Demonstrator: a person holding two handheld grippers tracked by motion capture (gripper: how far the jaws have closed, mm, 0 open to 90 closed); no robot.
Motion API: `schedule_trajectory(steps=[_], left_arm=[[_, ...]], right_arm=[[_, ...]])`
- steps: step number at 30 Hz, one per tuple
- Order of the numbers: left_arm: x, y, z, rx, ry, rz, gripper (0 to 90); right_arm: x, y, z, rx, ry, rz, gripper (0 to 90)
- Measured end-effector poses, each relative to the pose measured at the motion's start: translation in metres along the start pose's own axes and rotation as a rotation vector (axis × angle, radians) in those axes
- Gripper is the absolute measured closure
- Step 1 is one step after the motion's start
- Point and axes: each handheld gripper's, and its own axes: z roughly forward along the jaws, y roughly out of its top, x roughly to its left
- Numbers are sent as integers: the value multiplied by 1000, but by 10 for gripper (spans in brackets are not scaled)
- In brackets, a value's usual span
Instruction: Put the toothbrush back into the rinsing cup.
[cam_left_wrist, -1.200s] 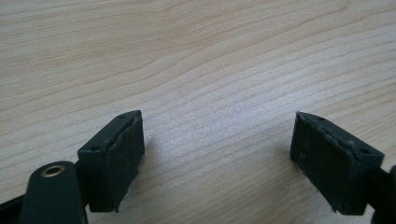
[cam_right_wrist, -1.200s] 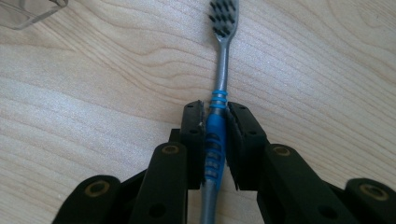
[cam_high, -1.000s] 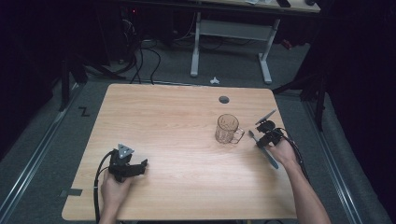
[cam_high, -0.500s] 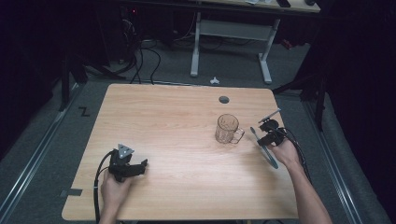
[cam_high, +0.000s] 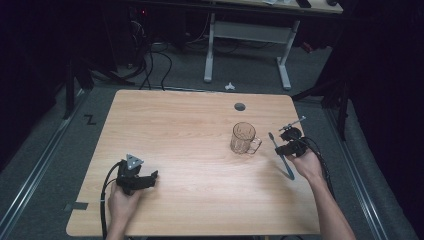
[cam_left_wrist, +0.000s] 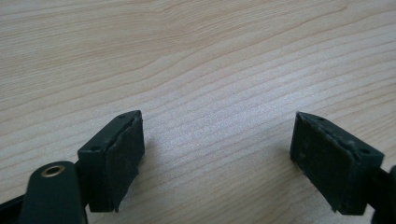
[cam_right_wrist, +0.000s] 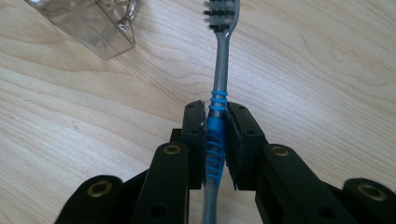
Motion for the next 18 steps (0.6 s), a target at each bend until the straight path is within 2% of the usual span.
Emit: schedule_trajectory(steps=[18], left_arm=[[0,0,0,0,0,0,182]], right_arm=[[7,-7,-24,-106,16,-7,786]])
